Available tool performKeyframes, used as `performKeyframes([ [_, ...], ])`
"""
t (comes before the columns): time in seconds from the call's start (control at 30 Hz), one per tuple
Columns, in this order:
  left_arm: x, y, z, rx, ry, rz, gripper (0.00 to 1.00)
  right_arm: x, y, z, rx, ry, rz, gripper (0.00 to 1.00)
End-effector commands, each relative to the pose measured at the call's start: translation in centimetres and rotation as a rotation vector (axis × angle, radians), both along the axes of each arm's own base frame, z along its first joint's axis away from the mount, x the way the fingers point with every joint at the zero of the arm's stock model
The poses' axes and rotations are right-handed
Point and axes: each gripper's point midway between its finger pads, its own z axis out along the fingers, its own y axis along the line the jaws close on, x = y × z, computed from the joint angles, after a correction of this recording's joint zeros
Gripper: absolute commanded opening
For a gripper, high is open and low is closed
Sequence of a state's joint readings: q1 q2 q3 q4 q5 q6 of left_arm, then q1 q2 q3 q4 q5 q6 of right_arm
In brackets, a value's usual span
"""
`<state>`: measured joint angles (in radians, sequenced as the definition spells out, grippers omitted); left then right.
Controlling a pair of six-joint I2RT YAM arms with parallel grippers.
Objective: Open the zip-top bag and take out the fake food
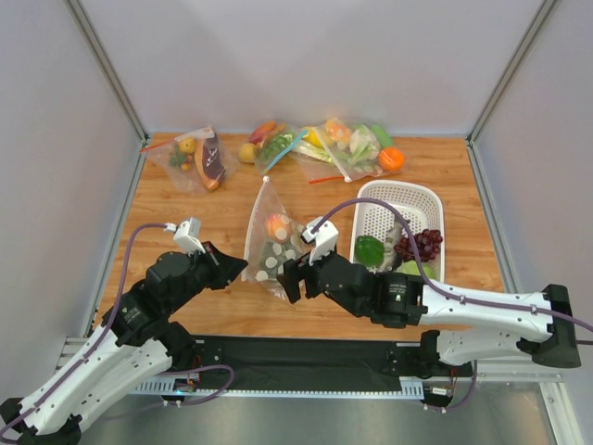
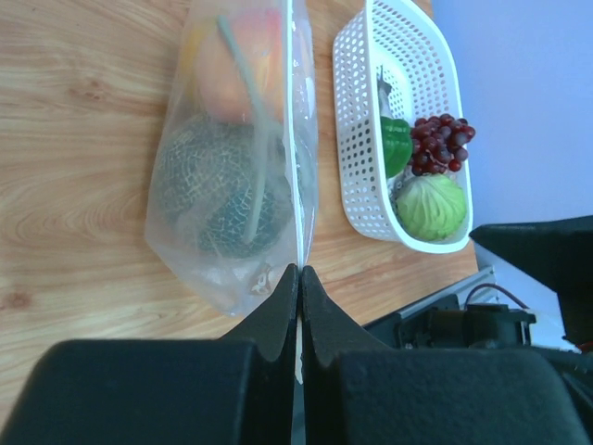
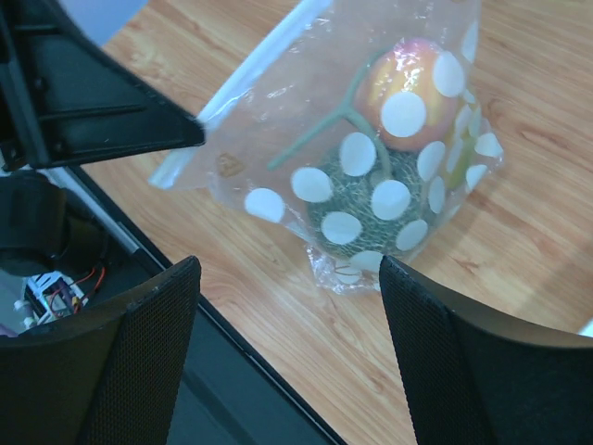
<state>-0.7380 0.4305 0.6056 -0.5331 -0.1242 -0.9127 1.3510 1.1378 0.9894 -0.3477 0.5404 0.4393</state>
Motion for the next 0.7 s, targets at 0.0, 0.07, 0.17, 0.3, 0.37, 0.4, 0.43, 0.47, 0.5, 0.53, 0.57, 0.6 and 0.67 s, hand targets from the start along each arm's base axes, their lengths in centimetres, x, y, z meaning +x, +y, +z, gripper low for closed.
performKeyframes([
  [0.0, -0.2, -0.6, 3.1, -0.08, -0.024, -0.015, 0.0, -0.7, 1.4, 2.1, 0.058, -0.11, 0.079, 0.79],
  [0.07, -0.2, -1.0, 3.6, -0.119, -0.02, -0.019, 0.0, -1.1, 2.2, 1.7, 0.051, -0.114, 0.102, 0.79],
  [0.17, -0.4, -1.6, 3.9, -0.17, -0.014, -0.033, 0.0, -1.8, 3.5, 1.4, 0.056, -0.113, 0.133, 0.79],
  [0.3, -0.4, -1.8, 3.8, -0.23, 0.007, -0.021, 0.0, -2.4, 4.8, 2.1, 0.09, -0.131, 0.143, 0.79],
  [0.37, -0.5, -1.9, 3.9, -0.254, 0.01, -0.02, 0.0, -2.4, 5.2, 1.9, 0.082, -0.14, 0.142, 0.79],
  [0.4, -0.4, -2.0, 4.1, -0.274, 0.01, -0.018, 0.0, -2.5, 5.6, 1.9, 0.084, -0.147, 0.144, 0.79],
  [0.43, -0.5, -2.1, 4.3, -0.285, 0.008, -0.022, 0.0, -2.4, 5.7, 1.8, 0.079, -0.15, 0.144, 0.79],
  [0.47, -0.4, -2.1, 4.4, -0.291, 0.006, -0.017, 0.0, -2.4, 5.9, 1.7, 0.074, -0.152, 0.146, 0.79],
  [0.5, -0.3, -2.1, 4.5, -0.293, 0.005, -0.013, 0.0, -2.3, 6.1, 1.3, 0.064, -0.152, 0.143, 0.79],
  [0.53, -0.3, -2.1, 4.6, -0.3, 0.007, -0.014, 0.0, -2.2, 6.3, 1.3, 0.062, -0.155, 0.139, 0.79],
  [0.57, -0.2, -2.1, 4.5, -0.299, 0.009, -0.01, 0.0, -2.2, 6.4, 1.1, 0.057, -0.154, 0.138, 0.79],
  [0.6, -0.2, -2.2, 4.6, -0.305, 0.009, -0.011, 0.0, -2.1, 6.7, 0.8, 0.053, -0.153, 0.135, 0.79],
  [0.67, -0.1, -2.4, 4.6, -0.311, 0.016, -0.013, 0.0, -2.0, 6.9, 0.4, 0.048, -0.154, 0.13, 0.79],
])
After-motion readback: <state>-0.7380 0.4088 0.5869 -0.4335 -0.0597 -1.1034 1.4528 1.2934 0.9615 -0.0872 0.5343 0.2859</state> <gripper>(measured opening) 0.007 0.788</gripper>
